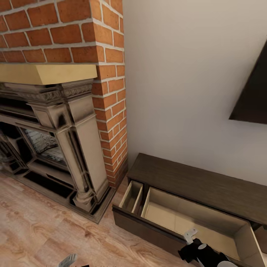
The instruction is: Place each of the two pumpkins and all three candles from the living room inside a cabinet in the living room (use any cabinet), then make sure every cabinet is closed, and position the cauldron so it is next to a table in the living room.
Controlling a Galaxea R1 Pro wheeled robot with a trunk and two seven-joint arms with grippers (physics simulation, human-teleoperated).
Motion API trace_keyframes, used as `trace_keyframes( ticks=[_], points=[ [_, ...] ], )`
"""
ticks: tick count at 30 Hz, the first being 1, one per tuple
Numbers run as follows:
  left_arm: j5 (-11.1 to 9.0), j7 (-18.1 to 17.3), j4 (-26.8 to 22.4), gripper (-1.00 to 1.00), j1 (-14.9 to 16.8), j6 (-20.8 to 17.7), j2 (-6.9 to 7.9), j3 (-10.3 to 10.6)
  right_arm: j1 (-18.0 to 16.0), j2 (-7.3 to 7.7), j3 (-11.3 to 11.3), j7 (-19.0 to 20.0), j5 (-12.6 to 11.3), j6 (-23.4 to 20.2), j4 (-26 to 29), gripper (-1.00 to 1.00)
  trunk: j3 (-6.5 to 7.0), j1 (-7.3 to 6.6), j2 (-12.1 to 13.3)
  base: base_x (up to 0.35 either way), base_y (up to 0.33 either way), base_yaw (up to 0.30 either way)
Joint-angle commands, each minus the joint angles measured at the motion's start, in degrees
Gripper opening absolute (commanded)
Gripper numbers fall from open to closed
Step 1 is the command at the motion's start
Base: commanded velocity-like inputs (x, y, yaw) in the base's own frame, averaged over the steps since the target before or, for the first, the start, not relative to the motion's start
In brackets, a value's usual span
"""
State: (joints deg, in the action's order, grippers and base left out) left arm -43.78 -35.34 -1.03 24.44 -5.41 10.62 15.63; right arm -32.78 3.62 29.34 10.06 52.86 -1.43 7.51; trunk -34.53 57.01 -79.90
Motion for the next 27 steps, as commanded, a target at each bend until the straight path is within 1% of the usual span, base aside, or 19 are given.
trace_keyframes(
  ticks=[1,27],
  points=[
    [-0.6,-0.2,0.0,1.0,0.0,-0.6,0.01,0.3,0.0,-0.02,0.5,0.4,0.4,-0.2,0.1,1.0,-0.05,0.0,0.0,0.0,0.0,0.3],
    [-0.6,-0.2,0.0,1.0,0.0,-0.6,-0.02,0.3,0.0,-0.02,0.5,0.4,0.5,-0.2,0.1,1.0,-0.05,0.0,0.0,0.0,0.0,0.3]
  ],
)
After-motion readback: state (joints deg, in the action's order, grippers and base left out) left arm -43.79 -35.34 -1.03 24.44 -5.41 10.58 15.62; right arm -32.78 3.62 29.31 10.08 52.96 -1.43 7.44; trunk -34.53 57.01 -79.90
